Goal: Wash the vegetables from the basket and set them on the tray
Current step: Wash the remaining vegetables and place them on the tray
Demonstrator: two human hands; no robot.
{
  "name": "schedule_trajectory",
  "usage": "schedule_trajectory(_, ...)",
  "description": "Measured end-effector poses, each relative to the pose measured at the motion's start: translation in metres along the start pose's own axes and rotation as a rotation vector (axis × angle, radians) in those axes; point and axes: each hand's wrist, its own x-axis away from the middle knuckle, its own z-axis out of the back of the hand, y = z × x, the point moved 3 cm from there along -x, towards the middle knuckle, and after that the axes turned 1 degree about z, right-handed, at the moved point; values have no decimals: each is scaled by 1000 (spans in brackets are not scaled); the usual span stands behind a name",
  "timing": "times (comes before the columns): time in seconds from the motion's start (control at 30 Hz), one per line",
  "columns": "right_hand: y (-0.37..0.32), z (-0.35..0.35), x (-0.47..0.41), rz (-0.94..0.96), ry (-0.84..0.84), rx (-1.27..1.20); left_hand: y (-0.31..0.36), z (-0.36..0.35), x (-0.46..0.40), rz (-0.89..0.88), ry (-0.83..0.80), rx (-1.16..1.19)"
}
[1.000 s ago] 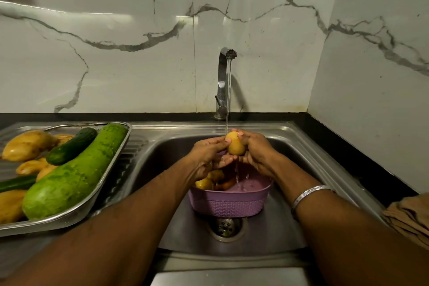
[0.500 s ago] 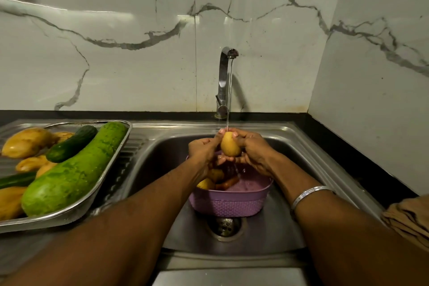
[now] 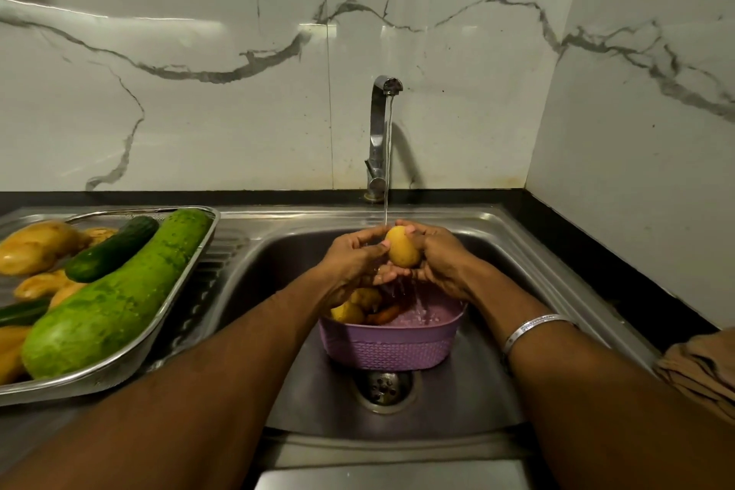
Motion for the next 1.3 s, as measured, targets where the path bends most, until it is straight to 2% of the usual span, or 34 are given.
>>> schedule_trajectory(0.07, 3, 0, -3, -2, 2, 89, 1, 3, 0, -42, -17, -172)
schedule_trajectory(0.17, 7, 1, -1, -29, -11, 262, 0, 5, 1, -110, -124, -625)
schedule_trajectory(0.23, 9, 4, 0, -37, -25, 323, -3, 4, 1, -122, -160, -791)
schedule_trajectory(0.3, 8, 5, -1, 5, -10, 349, -5, 7, -1, -199, -90, -782)
schedule_trajectory(0.4, 4, 0, -7, 93, 32, 279, -3, 12, -9, -321, 160, -682)
schedule_trajectory(0.5, -1, -9, -10, 149, 90, 204, -2, 11, -11, -325, 317, -555)
schedule_trajectory(0.57, -2, -10, -10, 180, 123, 221, -2, 9, -11, -282, 280, -484)
schedule_trajectory(0.67, -4, -10, -7, 253, 175, 428, 2, 4, -9, -329, 124, -615)
schedule_trajectory(0.77, -4, -10, -7, 281, 191, 553, 3, -4, -4, -386, 60, -691)
schedule_trajectory(0.9, -7, -9, -9, 315, 286, 578, 2, -10, 0, -441, 118, -793)
schedule_trajectory(1.07, 1, -21, -13, 144, 76, 408, -1, 4, 0, -403, 273, -799)
schedule_trajectory(1.13, 5, -22, -15, 98, 53, 383, -1, 8, 0, -375, 311, -780)
schedule_trajectory(1.3, 2, -14, -8, 146, 134, 347, 0, 5, -1, -421, 266, -831)
